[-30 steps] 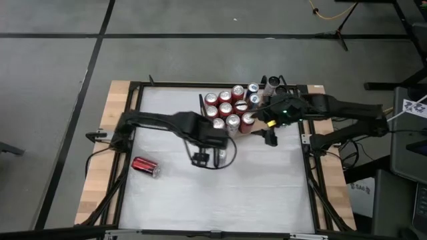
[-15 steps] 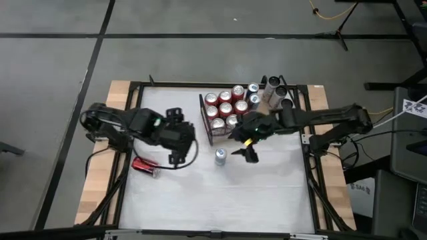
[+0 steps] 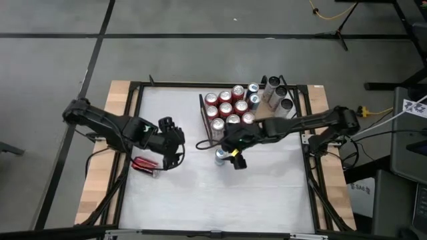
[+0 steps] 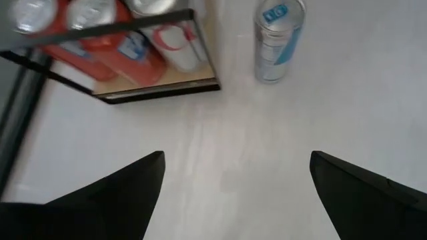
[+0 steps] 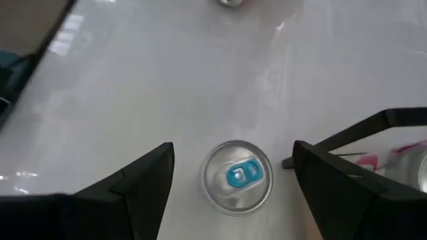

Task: Place canned beverage on shelf
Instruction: Put the blue soda can on the shelf

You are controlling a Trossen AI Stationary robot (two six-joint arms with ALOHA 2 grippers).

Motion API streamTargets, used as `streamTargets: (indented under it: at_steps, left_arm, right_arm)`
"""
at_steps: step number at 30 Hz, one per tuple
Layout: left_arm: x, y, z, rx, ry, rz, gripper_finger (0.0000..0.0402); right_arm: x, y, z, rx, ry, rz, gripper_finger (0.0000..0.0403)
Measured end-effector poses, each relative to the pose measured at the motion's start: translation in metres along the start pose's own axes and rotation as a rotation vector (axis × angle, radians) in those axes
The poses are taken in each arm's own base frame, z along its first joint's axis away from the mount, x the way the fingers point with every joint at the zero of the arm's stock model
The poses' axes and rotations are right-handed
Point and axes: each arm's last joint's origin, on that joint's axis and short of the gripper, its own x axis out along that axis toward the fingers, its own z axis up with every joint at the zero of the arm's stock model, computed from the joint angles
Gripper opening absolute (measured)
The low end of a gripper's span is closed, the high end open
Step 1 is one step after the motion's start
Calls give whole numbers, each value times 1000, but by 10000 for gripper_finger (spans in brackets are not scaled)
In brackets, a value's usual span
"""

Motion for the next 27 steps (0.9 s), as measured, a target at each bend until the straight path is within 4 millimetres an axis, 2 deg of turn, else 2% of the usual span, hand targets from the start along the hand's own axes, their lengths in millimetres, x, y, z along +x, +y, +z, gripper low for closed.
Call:
streamTargets:
  at_steps: [6,11,19,27]
  left_arm:
    - [22,-7,-12,-3,15,-47,364]
    - [33,-10,-16,-12,20,-90,364]
    - [35,-11,-16,-17,9,-97,364]
    - [35,-11,-16,-19,2,-98,364]
  right_arm:
    - [17,-1,-5,-28,51,-15,294]
    - [24,-2,-8,-28,72,-13,294]
    - [24,-2,-7,-28,72,-12,294]
    - [44,-3,-16,-26,145,-5,294]
